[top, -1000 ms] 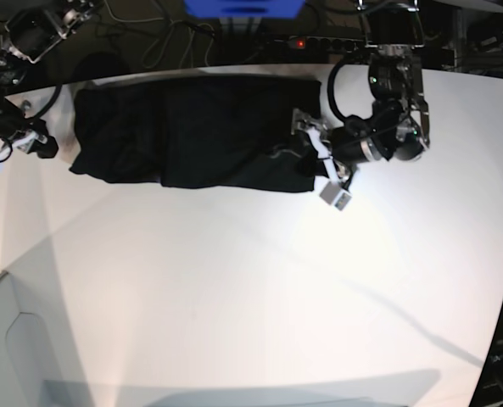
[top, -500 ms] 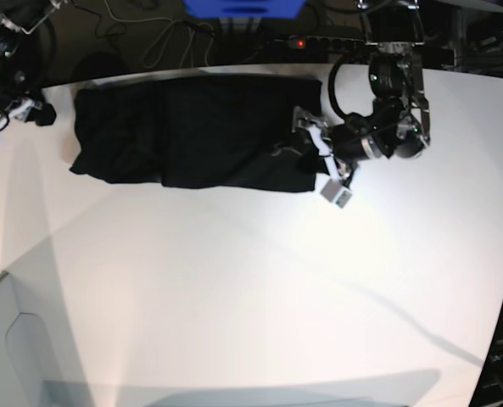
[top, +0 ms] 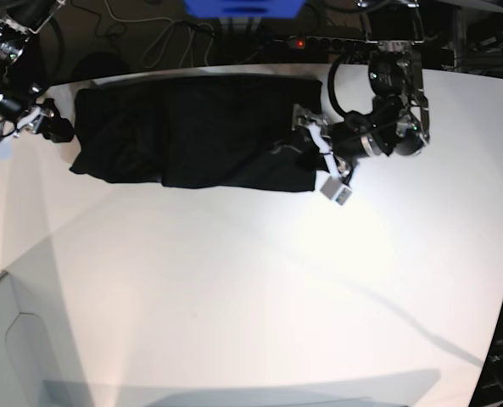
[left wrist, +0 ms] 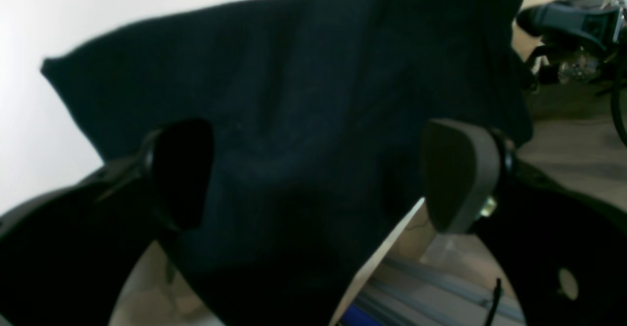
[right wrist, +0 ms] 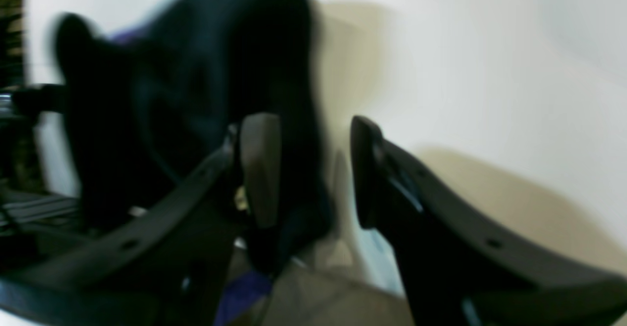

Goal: Fold the T-shirt properly
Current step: 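Hold the strip with the left gripper while the right gripper smooths its end, then release the left gripper and raise it off the folded shirt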

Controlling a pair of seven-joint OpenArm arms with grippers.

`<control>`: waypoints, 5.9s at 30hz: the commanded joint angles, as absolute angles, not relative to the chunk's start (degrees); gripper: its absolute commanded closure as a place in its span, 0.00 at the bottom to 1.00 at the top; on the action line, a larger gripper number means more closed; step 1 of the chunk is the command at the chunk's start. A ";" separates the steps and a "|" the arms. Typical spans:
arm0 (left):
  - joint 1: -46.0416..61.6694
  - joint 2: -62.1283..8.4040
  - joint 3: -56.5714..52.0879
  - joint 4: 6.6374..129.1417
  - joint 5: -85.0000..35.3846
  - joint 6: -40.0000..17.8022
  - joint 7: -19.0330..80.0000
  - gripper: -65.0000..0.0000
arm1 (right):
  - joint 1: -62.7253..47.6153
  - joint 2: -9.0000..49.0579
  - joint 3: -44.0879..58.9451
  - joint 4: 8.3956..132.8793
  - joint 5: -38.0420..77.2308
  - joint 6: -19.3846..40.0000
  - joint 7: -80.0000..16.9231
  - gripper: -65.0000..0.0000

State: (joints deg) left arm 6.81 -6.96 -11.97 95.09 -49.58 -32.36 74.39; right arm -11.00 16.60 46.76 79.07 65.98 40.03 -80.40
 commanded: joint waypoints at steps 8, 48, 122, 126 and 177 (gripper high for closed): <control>6.29 -6.90 -12.18 96.31 -50.86 -32.40 73.71 0.00 | -8.84 16.57 44.26 79.25 67.38 40.00 -80.00 0.62; 6.20 -6.90 -12.18 96.48 -50.95 -32.31 73.71 0.00 | -6.73 21.05 44.44 67.82 62.37 40.00 -80.00 0.51; 5.67 -7.25 -12.26 95.96 -50.86 -32.31 73.71 0.00 | -9.27 15.69 44.00 67.65 76.70 40.00 -80.00 0.51; 5.67 -7.25 -12.26 95.96 -50.86 -32.31 73.71 0.00 | -9.27 15.69 44.09 67.65 76.79 40.00 -80.00 0.51; 12.18 -8.75 -26.59 96.22 -49.10 -32.31 73.71 1.00 | -7.96 16.84 44.18 82.77 76.62 40.00 -80.00 1.00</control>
